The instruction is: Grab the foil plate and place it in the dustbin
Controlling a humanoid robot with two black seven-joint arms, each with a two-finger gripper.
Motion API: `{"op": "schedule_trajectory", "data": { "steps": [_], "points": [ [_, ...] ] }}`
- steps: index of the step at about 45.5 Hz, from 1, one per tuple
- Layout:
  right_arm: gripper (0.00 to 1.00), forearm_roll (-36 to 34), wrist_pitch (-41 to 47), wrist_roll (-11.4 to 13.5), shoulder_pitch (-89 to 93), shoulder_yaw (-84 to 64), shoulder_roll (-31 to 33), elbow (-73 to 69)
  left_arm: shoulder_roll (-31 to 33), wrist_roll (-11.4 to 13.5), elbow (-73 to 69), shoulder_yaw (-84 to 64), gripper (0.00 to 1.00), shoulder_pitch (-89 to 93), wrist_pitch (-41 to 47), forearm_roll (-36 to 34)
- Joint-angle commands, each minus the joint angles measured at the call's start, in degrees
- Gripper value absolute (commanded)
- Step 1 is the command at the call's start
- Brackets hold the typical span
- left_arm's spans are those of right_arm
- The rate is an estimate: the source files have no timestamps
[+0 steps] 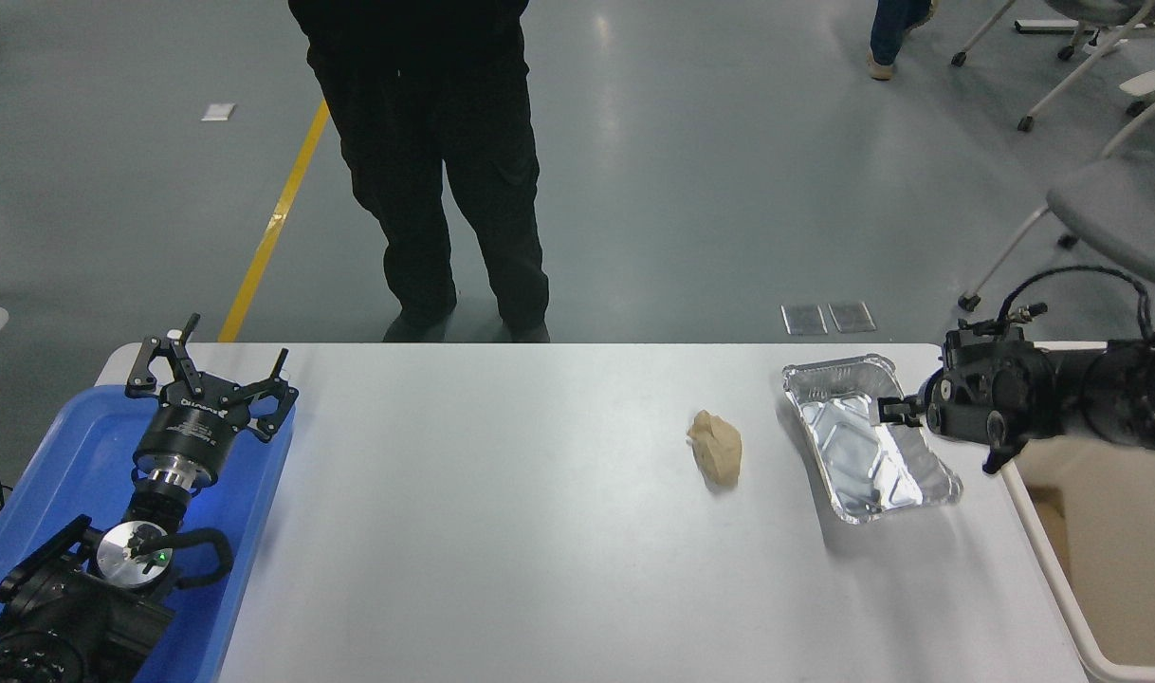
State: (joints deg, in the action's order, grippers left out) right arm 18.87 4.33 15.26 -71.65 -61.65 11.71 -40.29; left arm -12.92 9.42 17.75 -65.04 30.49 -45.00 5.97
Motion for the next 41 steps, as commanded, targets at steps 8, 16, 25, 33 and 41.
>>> {"op": "schedule_trajectory", "data": {
  "steps": [8, 16, 25, 33, 41],
  "points": [
    [0.88, 0.12, -2.48, -0.06, 7.58, 4.88, -2.22, 7.24, 0.0, -0.02, 0.0, 0.0, 0.99, 0.01, 0.0, 0.0],
    [0.79, -0.5, -2.48, 0.03, 9.51, 4.88, -2.66, 10.41, 0.09, -0.02, 0.0, 0.0, 0.99, 0.01, 0.0, 0.0],
    [0.77, -0.5, -2.48, 0.03, 11.09, 4.79, -2.57, 11.9, 0.0, -0.02, 0.0, 0.0, 0.99, 0.01, 0.0, 0.0],
    [0.6, -1.02, -2.48, 0.03, 11.71, 5.05, -2.66, 11.73, 0.0, -0.02, 0.0, 0.0, 0.99, 0.01, 0.0, 0.0],
    [0.52, -2.34, -2.48, 0.03, 12.32, 6.55, -2.66, 11.46, 0.0, -0.02, 0.0, 0.0, 0.99, 0.01, 0.0, 0.0]
  ]
}}
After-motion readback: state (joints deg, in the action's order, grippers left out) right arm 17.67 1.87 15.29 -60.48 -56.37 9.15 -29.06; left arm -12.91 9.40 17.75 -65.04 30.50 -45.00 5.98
